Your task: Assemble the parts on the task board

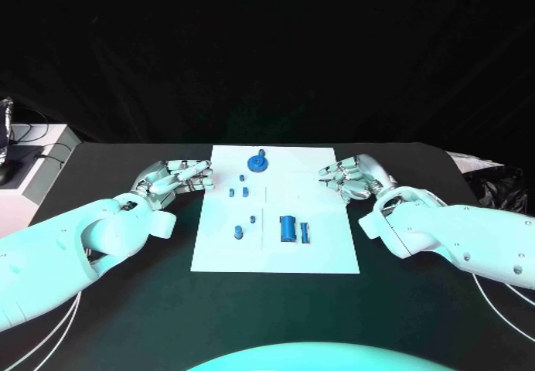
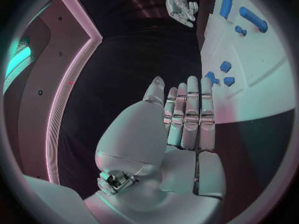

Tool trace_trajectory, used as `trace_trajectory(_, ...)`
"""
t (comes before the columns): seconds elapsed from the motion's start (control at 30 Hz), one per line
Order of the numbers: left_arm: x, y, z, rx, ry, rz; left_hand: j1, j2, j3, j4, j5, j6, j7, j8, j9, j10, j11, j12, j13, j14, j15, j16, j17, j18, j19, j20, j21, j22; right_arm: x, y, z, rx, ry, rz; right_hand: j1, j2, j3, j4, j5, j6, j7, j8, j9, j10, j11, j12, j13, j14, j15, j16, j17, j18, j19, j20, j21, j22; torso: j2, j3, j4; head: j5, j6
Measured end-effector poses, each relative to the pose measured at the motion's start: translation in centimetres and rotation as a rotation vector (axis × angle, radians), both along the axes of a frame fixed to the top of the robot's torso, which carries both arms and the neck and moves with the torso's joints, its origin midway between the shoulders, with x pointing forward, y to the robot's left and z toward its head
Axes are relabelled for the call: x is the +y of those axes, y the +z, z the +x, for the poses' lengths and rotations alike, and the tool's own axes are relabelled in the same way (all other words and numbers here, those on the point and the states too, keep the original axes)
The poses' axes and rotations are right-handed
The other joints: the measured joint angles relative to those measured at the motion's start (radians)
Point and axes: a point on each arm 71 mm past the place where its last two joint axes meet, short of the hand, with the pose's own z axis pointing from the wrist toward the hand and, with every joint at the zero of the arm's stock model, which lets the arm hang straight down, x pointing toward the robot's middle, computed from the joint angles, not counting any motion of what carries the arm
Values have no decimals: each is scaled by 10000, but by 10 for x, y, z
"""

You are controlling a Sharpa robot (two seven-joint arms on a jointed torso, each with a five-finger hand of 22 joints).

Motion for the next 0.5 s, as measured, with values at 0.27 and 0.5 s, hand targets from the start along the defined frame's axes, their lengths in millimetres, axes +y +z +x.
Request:
trace_trajectory(0.27, -8, -7, 12, -257, 616, -105, 439, -64, 279, -336, 0, -1108, -292, -41, -55, -472, 183, 0, -19, -948, 496, -748, -746, -155, -793, 394, -728, -860, -20, -7, 30, 330, -950, 1692, 195, 95, -17, -146, -5, -177, 34, 93, -278, -232, 140, -2877, -4185, -1363, 389, -2779, -1508, -327, -1369, 347, -2379, -1806, -231, -93, -109, -7, 441)
trace_trajectory(0.5, -5, -13, 22, -400, 1314, 20, 54, -231, 380, -750, -38, -1602, -318, -60, -79, -1461, 419, 0, -29, -2166, 928, -748, -1690, -155, -1684, 905, -728, -2079, -21, -14, 45, 722, -1182, 2892, 196, 95, -9, -155, -291, -396, 250, -13, -621, 343, 626, -5037, -7910, -2280, 1031, -5277, -3698, -479, -2769, 939, -3351, -2937, -381, -138, -184, 76, 804)
